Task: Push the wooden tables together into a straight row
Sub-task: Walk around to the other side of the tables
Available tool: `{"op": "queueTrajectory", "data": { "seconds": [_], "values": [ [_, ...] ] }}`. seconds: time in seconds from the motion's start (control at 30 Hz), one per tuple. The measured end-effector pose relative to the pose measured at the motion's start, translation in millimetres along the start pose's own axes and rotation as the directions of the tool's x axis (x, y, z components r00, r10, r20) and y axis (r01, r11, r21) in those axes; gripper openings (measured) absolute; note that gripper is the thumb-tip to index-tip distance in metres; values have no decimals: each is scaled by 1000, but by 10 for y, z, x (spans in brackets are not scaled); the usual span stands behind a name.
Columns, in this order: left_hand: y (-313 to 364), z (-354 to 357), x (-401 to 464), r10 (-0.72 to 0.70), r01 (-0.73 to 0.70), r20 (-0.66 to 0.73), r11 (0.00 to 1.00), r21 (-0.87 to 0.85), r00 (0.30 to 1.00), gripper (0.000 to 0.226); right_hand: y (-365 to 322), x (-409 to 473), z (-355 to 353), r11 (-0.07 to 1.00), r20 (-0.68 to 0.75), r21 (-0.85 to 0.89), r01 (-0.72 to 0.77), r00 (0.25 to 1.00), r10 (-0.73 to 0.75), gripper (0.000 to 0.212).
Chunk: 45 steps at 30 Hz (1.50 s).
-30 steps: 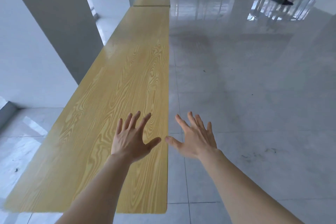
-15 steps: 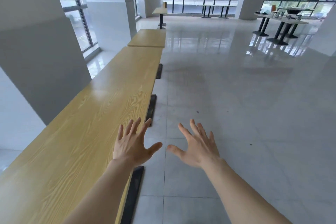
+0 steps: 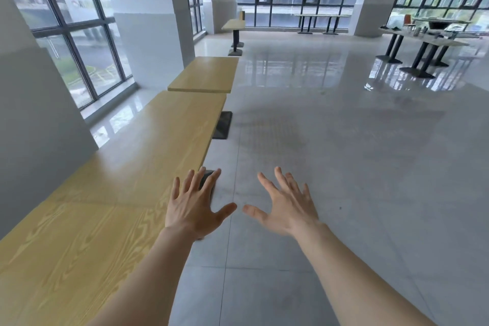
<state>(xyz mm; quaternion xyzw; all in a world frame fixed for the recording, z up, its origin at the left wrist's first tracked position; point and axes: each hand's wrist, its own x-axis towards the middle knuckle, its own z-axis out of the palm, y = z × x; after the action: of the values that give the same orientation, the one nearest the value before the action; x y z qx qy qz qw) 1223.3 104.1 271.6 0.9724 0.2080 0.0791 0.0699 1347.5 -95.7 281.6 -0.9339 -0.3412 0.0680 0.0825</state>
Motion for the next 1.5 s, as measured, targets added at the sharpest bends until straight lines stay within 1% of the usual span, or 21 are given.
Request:
{"op": "queueTrajectory", "data": {
  "seconds": [0.17,0.27,0.47,0.6,0.77,0.83,0.97,1.07,1.2,1.4,1.5],
  "values": [
    [407,302,1725,-35,35,-27,999,-12,999,99,974,1635,-248,1000,-12,4,25,1000,-25,110],
    [660,402,2749,-77,77,-25,997,-20,997,98,1512,2590,-487,999,-2,1,46,999,-46,107],
    [943,530,4748,-116,116,-36,993,-7,993,98,2210,4489,-959,996,3,-1,85,996,-85,105],
    [878,834,6093,-150,150,-40,989,0,988,97,2517,5880,-1050,992,5,-29,122,993,-122,104],
    [592,1227,7902,-207,207,-25,978,-16,978,99,2780,7811,-1114,988,54,-66,142,989,-139,104],
    [448,1278,8631,-225,225,-17,974,-38,974,99,2831,8588,-1216,985,69,-70,157,986,-152,104],
    [306,1255,10078,-234,233,-10,971,-52,972,99,3035,10021,-1547,984,52,-52,172,984,-169,104],
    [297,1268,11198,-219,217,-42,976,-34,975,100,3326,11062,-1783,987,14,-26,155,988,-155,105],
    [354,1481,12741,-194,191,-70,980,-47,979,97,3806,12541,-2016,985,-20,-48,165,986,-166,107],
    [493,1735,15029,-244,236,-108,969,-74,964,97,4611,14750,-2482,979,-40,-41,201,978,-203,104],
    [571,1765,16101,-254,247,-115,966,-78,960,96,4919,15782,-2756,975,-22,-51,216,976,-218,102]
  ]
}}
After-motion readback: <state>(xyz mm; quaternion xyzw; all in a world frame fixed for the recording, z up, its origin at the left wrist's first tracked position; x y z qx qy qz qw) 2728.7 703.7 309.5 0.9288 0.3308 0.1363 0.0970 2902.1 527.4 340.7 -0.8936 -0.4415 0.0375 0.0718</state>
